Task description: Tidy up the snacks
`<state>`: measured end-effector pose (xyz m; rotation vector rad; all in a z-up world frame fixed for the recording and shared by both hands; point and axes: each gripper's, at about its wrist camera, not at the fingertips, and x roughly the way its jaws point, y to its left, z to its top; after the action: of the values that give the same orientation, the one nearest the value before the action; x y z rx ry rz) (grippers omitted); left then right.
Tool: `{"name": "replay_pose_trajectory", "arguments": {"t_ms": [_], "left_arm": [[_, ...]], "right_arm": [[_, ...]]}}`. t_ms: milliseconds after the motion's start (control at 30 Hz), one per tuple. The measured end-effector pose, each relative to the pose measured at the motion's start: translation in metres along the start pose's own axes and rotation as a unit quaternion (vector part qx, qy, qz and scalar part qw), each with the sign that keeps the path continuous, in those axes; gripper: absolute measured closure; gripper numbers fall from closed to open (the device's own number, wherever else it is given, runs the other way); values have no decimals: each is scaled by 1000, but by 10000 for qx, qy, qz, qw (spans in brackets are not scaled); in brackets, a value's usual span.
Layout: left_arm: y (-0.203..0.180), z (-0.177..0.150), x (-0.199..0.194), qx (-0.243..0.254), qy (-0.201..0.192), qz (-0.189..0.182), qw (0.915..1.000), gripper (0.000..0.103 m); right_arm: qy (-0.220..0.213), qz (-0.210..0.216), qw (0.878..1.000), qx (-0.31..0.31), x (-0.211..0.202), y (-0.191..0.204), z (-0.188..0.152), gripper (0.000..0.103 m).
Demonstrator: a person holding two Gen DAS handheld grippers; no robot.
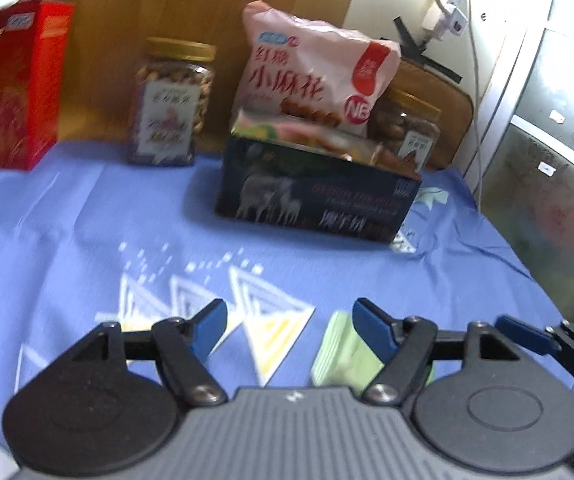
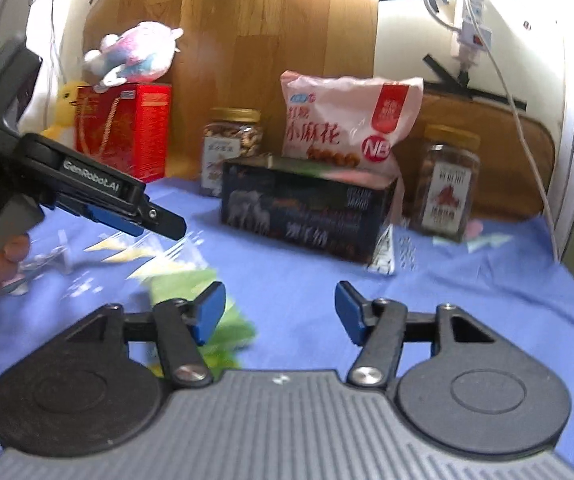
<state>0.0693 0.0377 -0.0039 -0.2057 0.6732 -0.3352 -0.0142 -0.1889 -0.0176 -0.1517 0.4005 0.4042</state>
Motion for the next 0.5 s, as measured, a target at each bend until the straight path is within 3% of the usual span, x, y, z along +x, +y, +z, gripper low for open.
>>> {"name": "replay_pose_trajectory", "arguments": {"t_ms": [100, 333, 500], "left_arm": [[2, -11, -4, -36, 9, 11, 10000, 32], [-2, -22, 0, 57, 22, -7, 10000, 30], [1, -24, 0, -34, -11, -43, 10000, 30]], "right_arm": [[110, 140, 9998, -88, -13, 6, -10, 34], [396, -153, 9989, -209, -13, 16, -26, 19], [503, -104, 9986, 105, -9, 9, -26, 19]]}}
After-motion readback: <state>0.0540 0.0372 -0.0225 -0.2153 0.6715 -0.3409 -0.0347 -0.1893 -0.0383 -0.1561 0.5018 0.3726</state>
